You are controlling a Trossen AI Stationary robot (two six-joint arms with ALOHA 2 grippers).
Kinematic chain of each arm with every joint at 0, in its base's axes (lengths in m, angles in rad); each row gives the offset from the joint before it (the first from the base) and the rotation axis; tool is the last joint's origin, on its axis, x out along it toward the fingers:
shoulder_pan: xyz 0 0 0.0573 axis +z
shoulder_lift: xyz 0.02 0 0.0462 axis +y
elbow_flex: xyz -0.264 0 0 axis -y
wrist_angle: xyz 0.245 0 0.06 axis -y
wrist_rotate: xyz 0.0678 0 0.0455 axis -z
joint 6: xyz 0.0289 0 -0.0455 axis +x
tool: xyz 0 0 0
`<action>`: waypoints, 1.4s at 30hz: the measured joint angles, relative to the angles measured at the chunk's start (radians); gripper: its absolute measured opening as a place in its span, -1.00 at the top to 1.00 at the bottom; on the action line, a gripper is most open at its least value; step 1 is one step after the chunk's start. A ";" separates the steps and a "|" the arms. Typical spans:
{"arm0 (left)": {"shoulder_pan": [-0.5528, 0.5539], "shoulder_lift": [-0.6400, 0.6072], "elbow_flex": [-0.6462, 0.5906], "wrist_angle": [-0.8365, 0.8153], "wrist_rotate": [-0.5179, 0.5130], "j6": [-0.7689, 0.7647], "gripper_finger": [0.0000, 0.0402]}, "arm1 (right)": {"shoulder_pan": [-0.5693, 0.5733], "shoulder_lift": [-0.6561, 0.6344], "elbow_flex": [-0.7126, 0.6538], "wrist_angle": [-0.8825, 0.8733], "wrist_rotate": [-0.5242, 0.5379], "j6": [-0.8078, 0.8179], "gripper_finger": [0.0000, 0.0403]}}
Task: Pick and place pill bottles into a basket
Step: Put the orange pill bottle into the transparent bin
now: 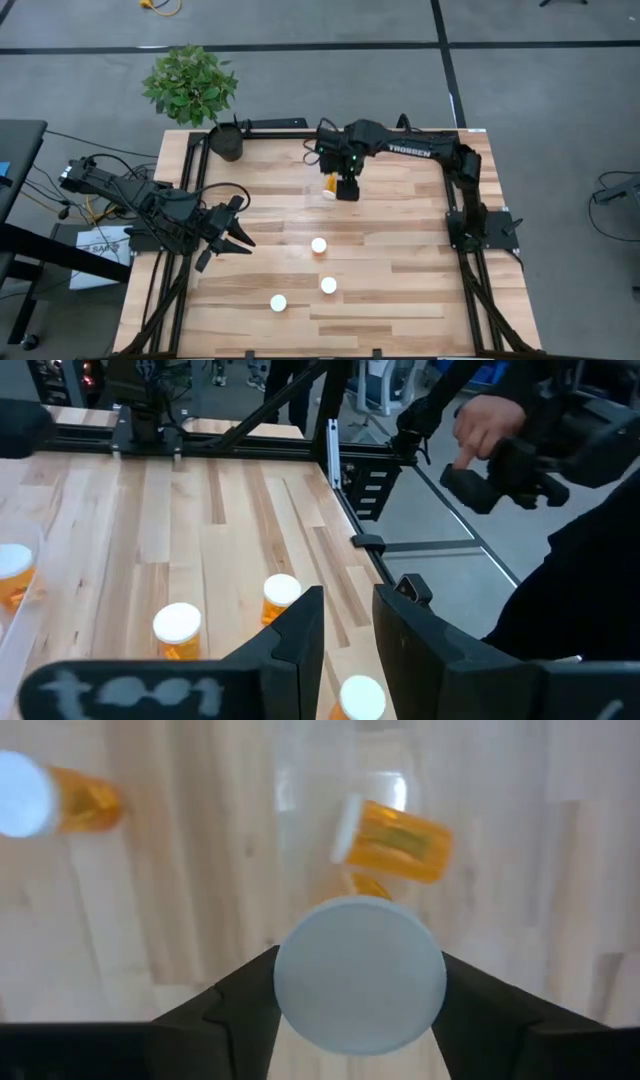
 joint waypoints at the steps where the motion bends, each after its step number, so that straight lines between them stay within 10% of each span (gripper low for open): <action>1: 0.000 0.000 0.000 0.000 -0.003 0.000 0.61 | -0.014 0.000 0.000 0.004 0.000 -0.011 -0.10; 42: 0.030 0.000 0.000 0.024 -0.031 -0.002 0.61 | -0.171 0.005 -0.270 0.210 -0.049 -0.104 -0.05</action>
